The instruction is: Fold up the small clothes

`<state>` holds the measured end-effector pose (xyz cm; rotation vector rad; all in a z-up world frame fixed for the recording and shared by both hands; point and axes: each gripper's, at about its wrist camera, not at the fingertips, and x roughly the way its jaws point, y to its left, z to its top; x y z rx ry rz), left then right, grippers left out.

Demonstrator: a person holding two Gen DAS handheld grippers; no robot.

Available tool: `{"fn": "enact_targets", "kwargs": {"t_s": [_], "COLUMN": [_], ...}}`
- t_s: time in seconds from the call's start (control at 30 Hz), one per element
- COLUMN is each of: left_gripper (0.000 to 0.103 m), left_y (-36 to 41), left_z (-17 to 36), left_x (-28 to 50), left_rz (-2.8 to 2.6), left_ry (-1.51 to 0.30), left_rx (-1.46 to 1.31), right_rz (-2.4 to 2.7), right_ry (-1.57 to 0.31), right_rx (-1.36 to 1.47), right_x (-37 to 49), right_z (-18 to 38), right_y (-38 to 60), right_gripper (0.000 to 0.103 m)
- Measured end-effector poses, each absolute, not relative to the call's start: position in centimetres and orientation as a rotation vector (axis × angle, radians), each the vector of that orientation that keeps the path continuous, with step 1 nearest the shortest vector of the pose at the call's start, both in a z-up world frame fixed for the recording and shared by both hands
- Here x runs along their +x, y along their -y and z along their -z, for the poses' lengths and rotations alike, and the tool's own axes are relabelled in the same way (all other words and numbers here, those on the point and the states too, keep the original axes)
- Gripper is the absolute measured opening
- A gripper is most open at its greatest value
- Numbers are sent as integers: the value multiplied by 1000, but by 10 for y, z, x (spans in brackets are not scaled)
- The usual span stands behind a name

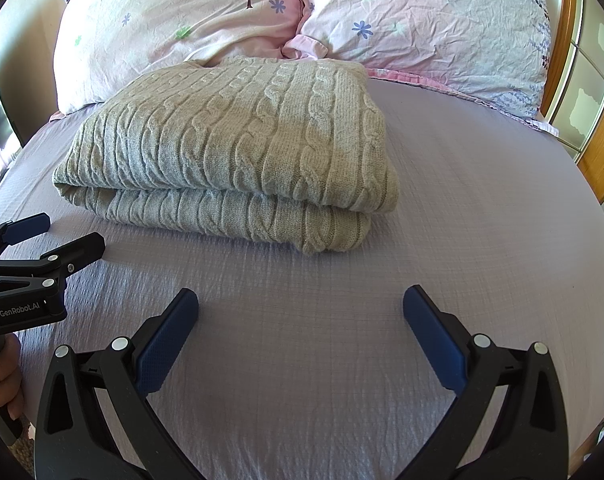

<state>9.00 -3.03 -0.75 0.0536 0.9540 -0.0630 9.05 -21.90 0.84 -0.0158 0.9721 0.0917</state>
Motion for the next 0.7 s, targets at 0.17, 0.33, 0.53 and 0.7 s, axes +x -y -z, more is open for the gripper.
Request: {"fn": "enact_targets", "kwargs": {"t_s": [0.17,0.33,0.53,0.7], "left_gripper": [101,101,101,101], "left_y": [30,29,29,28], "left_z": [8,8,9,9], "left_x": [90,90,90,90], "left_rz": [63,59,57,59], "left_ry": [-953,-963,-962,-959], "left_rx": [55,55,54,54], "right_rz": [-92,-91,-92,-92], "right_ry": [-972,-972,-972,-972], "right_rx": [-16,-16,-16,-16], "right_x": [90,90,90,90], "right_z": [-8,-8,-8,-8], "right_y": [219,219,220,220], "right_gripper": [102,102,102,102]}}
